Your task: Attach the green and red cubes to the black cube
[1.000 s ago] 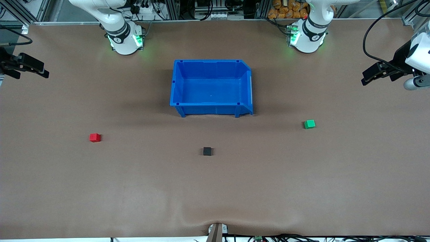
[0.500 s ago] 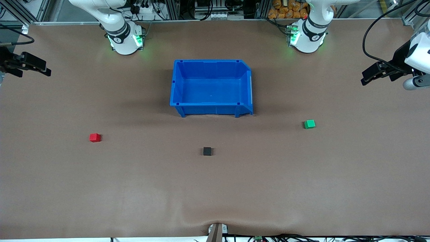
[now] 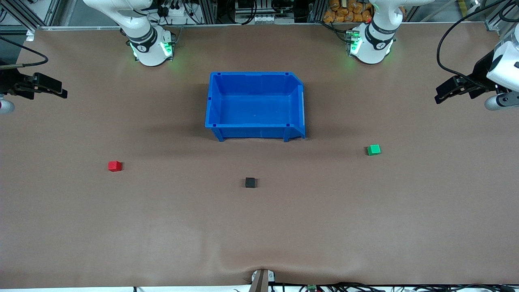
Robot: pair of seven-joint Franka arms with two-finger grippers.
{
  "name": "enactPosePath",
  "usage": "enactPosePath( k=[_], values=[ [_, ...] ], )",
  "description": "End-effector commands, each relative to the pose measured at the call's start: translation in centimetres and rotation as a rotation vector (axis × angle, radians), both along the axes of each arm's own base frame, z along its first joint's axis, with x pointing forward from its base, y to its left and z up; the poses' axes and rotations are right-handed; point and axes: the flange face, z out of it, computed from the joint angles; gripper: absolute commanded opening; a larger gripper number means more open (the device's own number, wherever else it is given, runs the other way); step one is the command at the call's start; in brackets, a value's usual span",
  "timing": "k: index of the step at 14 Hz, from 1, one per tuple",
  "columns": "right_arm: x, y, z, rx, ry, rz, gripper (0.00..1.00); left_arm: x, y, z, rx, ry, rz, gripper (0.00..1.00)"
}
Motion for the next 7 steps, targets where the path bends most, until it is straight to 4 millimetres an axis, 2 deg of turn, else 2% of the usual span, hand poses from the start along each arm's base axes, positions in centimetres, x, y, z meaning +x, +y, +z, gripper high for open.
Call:
enactPosePath(
  k=[1,7],
  values=[
    [0.1,-0.3,0.5,-0.017,-0.002,-0.018,1.0,0.4,-0.2,-0.1,-0.002,0.018,-0.015,1.0],
    [0.8,-1.3,-1.2,-0.018,0.031,-0.036,1.0,1.0,0.3,-0.9,0.006,0.029,-0.005,1.0]
  ],
)
